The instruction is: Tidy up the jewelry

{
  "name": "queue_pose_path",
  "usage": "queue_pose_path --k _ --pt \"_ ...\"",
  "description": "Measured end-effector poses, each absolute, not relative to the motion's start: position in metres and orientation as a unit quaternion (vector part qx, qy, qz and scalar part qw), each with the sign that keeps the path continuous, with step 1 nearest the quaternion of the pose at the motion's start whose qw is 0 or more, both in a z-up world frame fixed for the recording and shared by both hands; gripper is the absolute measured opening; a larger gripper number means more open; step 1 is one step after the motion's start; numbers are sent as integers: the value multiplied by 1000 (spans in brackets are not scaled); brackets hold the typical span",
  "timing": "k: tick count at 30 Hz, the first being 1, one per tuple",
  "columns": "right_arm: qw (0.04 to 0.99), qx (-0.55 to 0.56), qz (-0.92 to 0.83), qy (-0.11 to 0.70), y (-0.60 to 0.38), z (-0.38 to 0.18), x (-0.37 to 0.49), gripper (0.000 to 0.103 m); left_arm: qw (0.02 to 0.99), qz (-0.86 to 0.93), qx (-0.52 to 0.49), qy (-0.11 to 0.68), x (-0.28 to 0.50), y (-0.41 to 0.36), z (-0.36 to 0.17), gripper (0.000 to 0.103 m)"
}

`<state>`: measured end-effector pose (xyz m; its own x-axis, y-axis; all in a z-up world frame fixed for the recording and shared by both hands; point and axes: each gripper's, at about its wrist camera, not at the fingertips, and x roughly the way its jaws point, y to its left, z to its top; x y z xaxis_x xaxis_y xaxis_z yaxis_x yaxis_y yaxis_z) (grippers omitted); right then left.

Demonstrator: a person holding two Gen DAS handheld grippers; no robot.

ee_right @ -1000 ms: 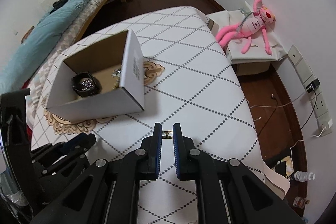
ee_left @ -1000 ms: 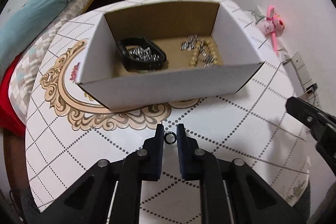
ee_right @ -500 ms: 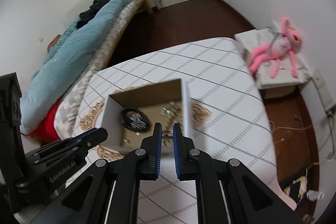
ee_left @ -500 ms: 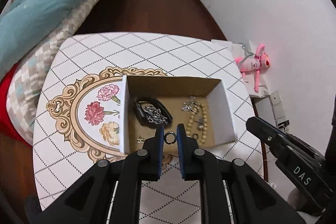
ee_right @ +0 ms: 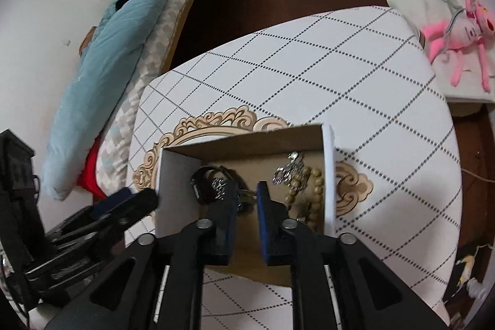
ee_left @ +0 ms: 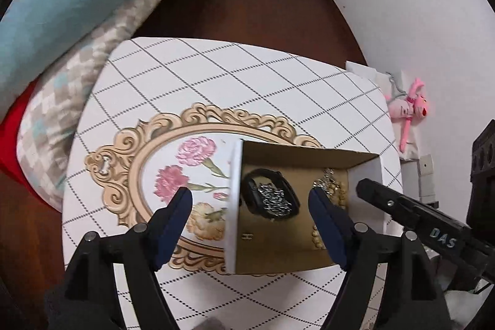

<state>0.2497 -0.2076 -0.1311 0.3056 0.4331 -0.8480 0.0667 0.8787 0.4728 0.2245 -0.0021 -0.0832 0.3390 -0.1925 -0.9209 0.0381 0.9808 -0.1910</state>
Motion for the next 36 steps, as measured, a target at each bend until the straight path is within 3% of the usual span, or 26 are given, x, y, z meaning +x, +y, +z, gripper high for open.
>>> queue_pose_path --k 1,4,7,9,13,14,26,36 --pt "779 216 118 576 -208 -130 251 31 817 -66 -62 569 225 -1 -83 77" --pt "790 200 109 570 -207 -123 250 33 824 -49 -42 563 222 2 -83 91" --pt "800 181 93 564 -208 -115 244 37 829 -35 -24 558 214 2 -87 98" --pt "813 154 77 556 -207 -109 237 49 831 -27 -13 555 210 2 -92 99" --pt "832 84 22 548 -205 -104 221 93 842 -21 5 540 197 0 -98 103" --pt "836 68 10 544 -205 -104 216 100 843 -18 12 537 194 -2 -98 103" --pt "835 2 -43 548 -204 -114 180 103 846 -12 21 533 171 -6 -99 103" --pt "855 16 -54 516 -206 -73 147 103 870 -5 23 492 130 -4 -49 103"
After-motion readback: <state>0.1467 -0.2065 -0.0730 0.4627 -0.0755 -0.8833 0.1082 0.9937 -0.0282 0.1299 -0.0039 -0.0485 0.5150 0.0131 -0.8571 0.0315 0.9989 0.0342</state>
